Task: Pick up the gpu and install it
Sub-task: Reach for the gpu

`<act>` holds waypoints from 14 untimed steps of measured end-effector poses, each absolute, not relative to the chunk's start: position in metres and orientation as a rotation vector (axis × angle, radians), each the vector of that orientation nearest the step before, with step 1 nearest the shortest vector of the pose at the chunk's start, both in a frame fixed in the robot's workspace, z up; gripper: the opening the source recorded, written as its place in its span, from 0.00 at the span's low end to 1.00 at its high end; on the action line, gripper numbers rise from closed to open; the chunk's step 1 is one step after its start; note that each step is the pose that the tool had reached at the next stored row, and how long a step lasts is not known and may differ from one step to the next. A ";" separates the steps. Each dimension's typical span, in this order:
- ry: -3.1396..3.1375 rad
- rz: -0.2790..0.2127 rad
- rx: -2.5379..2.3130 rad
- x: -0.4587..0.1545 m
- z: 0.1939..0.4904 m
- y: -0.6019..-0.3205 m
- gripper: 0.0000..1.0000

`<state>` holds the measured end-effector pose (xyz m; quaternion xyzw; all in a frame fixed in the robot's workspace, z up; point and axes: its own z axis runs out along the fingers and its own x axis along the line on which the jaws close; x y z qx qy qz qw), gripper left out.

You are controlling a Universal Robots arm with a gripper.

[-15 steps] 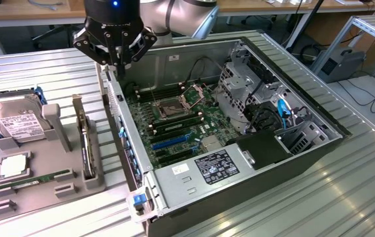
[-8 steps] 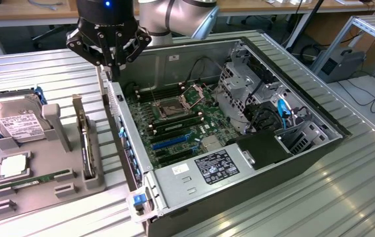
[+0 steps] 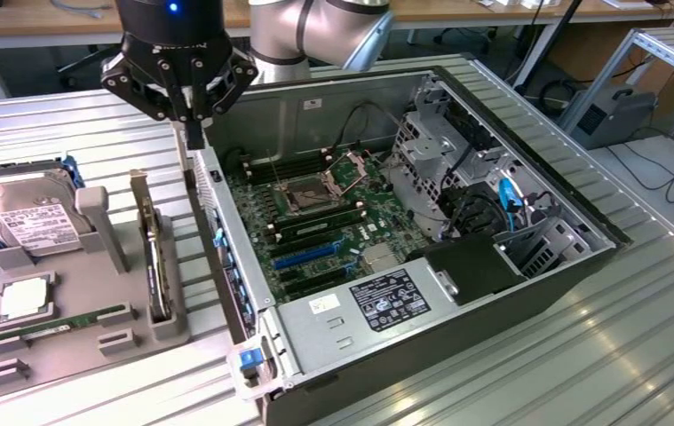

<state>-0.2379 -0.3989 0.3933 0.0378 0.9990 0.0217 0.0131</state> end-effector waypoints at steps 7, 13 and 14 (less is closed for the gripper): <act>3.112 0.068 0.118 -0.247 0.393 -0.399 0.11; 3.113 0.068 0.118 -0.253 0.393 -0.399 0.11; 3.113 0.067 0.118 -0.254 0.393 -0.399 0.11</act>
